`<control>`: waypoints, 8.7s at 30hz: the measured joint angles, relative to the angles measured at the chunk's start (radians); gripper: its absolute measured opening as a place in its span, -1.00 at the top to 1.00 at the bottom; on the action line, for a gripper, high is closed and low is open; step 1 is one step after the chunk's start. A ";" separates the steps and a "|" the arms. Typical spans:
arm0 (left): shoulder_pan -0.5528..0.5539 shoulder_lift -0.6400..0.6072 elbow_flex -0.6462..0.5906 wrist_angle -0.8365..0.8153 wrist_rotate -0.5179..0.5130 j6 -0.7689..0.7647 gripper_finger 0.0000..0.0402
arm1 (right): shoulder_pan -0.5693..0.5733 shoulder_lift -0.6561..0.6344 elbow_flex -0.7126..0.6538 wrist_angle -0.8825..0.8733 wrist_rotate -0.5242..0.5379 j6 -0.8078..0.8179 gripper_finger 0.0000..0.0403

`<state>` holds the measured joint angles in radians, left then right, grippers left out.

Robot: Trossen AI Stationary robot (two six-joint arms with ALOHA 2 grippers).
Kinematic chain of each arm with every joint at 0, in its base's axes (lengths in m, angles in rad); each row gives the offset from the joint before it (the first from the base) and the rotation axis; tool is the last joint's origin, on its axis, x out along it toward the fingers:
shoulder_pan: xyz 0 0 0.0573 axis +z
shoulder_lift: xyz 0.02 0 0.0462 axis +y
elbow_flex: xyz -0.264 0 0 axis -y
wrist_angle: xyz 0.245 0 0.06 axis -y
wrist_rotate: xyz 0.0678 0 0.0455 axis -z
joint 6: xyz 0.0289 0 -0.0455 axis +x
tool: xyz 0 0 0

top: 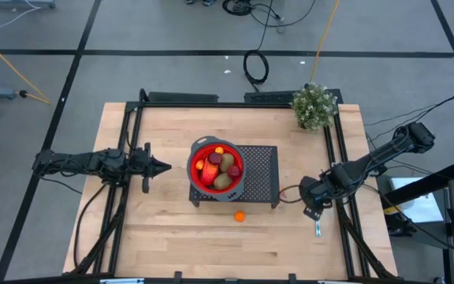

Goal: Pick & Place Fruit
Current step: Put the peach into the red colander on the shelf

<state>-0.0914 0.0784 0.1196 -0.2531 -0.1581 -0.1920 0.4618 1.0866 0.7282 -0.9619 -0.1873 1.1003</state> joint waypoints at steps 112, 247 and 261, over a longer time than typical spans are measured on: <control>0.000 0.000 0.000 -0.005 0.045 0.092 0.93 | -0.069 -0.054 -0.202 0.375 0.080 0.688 0.51; 0.000 0.000 0.000 -0.004 0.036 0.005 0.93 | -0.394 0.212 0.389 1.016 0.285 -0.888 0.47; 0.000 0.000 0.000 -0.004 0.017 0.033 0.93 | -0.417 0.317 0.477 0.931 0.155 -0.768 0.47</control>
<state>-0.0914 0.0784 0.1200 -0.2575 -0.1413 -0.1589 0.0452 1.4039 1.2054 -0.0314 -0.0319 0.3325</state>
